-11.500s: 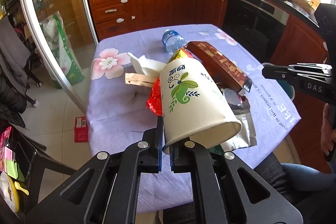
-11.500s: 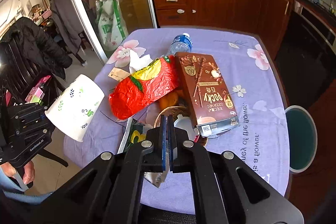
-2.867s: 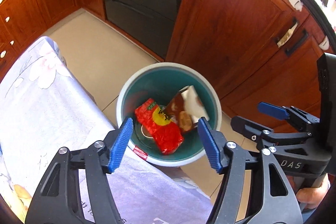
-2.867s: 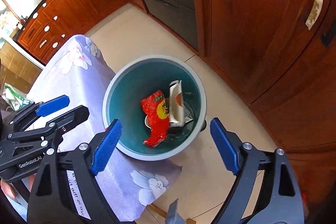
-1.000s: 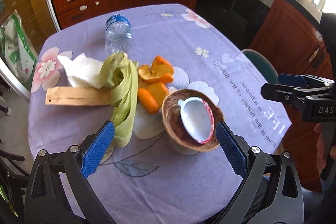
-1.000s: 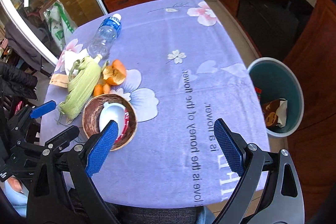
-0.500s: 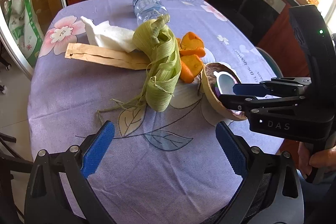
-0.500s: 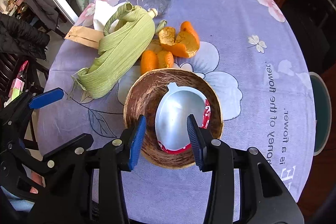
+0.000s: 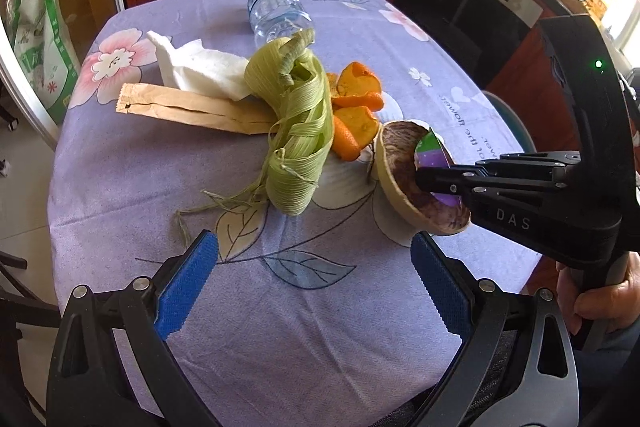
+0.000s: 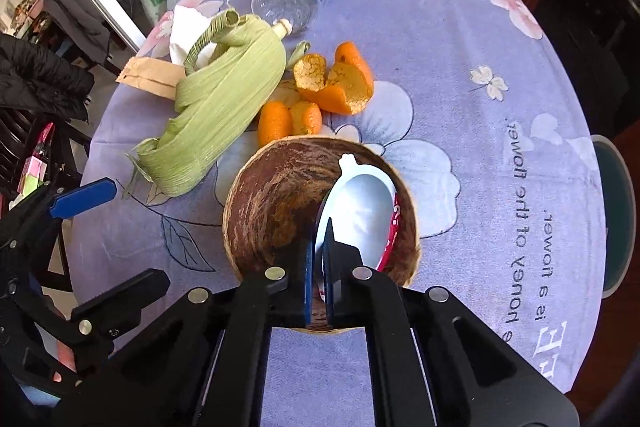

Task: Collect trash
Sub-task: 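Grasp the white-red lid with the right tool while the left tool grasps the coconut shell, then carry the lid and coconut shell in both tools toward the bin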

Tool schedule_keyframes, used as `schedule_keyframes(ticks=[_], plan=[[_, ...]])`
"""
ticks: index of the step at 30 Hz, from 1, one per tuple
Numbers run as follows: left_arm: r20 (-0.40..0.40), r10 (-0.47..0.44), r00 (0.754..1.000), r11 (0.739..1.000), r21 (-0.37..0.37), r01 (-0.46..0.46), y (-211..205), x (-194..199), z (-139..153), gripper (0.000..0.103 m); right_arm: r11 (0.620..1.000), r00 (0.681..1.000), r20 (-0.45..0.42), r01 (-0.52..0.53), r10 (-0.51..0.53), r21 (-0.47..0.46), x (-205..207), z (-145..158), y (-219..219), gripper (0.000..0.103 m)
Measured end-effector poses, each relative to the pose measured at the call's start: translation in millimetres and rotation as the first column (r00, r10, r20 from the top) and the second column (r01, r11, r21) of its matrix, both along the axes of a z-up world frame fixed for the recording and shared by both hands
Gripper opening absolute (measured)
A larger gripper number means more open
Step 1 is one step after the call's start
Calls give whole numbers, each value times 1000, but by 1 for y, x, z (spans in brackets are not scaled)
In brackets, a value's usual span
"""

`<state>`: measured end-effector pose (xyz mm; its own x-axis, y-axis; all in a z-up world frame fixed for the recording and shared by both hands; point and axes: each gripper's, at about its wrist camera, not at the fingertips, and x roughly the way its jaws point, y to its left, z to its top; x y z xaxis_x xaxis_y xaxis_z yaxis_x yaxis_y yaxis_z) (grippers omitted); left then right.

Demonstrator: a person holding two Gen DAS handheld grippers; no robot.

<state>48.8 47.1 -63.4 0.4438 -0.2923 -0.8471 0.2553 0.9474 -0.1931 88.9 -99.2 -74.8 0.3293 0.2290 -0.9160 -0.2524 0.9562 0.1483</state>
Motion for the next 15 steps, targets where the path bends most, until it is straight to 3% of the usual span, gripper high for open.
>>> schedule_keyframes(ticks=[7,10,12,15], plan=[[23,-65,998,997,-26,66,-28,-3,15,91,996,995,77,60,-64,60,-3,31,-31,4],[0,-91,996,995,-38,91,-44,3,14,76,993,992,85,91,-97,77,-3,35,-47,4],[-27,-101,994,994,-39,100,-56,9,9,55,990,989,85,113,-120,86,-5,35,-58,4],[-78,-93,993,996,-24,92,-69,19,-3,49,986,986,81,138,-146,97,-10,34,-72,4]])
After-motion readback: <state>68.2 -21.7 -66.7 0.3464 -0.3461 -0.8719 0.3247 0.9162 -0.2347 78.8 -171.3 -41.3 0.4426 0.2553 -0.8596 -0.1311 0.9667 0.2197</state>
